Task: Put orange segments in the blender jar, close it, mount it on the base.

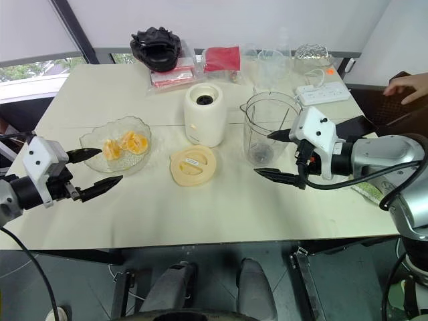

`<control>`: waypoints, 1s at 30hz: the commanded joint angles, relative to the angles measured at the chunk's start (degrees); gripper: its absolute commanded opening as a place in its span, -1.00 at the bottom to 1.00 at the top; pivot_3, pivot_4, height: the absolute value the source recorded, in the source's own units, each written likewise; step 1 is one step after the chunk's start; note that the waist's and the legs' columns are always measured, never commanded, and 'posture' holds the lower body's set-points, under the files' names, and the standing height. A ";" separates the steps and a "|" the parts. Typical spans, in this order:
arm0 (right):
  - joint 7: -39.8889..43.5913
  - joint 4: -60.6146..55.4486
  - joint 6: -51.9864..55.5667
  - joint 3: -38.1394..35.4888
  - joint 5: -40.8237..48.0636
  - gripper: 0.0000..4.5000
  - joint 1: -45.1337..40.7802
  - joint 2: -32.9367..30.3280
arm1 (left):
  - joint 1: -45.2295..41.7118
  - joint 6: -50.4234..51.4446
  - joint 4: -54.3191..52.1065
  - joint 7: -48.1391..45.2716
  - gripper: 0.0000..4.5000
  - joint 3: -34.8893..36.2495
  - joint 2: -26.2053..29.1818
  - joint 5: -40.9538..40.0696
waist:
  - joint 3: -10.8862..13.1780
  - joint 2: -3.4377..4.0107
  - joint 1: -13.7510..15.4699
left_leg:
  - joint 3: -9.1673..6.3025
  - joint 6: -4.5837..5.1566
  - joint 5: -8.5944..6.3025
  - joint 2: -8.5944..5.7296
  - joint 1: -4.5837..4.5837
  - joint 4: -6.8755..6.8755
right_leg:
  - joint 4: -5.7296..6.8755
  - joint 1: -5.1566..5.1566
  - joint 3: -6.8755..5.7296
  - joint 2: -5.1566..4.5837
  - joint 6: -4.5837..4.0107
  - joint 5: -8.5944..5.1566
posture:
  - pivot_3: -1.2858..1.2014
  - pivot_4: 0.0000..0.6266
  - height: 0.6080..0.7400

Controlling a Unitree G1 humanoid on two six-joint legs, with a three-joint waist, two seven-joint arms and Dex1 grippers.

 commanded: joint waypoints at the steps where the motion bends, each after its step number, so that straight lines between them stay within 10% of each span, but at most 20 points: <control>1: -0.60 -1.40 -0.40 -1.51 0.68 1.00 -0.94 -0.07 | -1.76 -1.42 1.35 -1.15 0.97 0.09 1.46 0.96 | 0.00 0.00 0.01 | 0.00 0.00 0.00 0.00 0.00 0.00 | 0.00 0.00 0.00 0.00 0.00 0.00 | 0.03 -0.52 1.00; 12: -3.37 -5.27 1.22 -3.50 2.31 1.00 2.96 0.13 | -13.20 -1.38 15.18 -1.74 0.97 -4.81 2.76 4.42 | 0.02 -0.02 0.03 | -0.01 0.00 0.00 -0.01 0.00 0.00 | 0.01 0.00 -0.01 0.00 0.02 0.01 | 0.03 -0.52 1.00; 30: -8.95 -9.14 1.26 -2.95 1.55 1.00 7.13 2.67 | -52.35 -33.82 76.08 -1.04 0.97 -36.39 -8.37 37.77 | 0.05 -0.13 -0.01 | 0.00 0.02 0.01 -0.06 -0.02 0.04 | 0.08 -0.04 -0.01 0.00 0.32 0.15 | 0.03 -0.52 1.00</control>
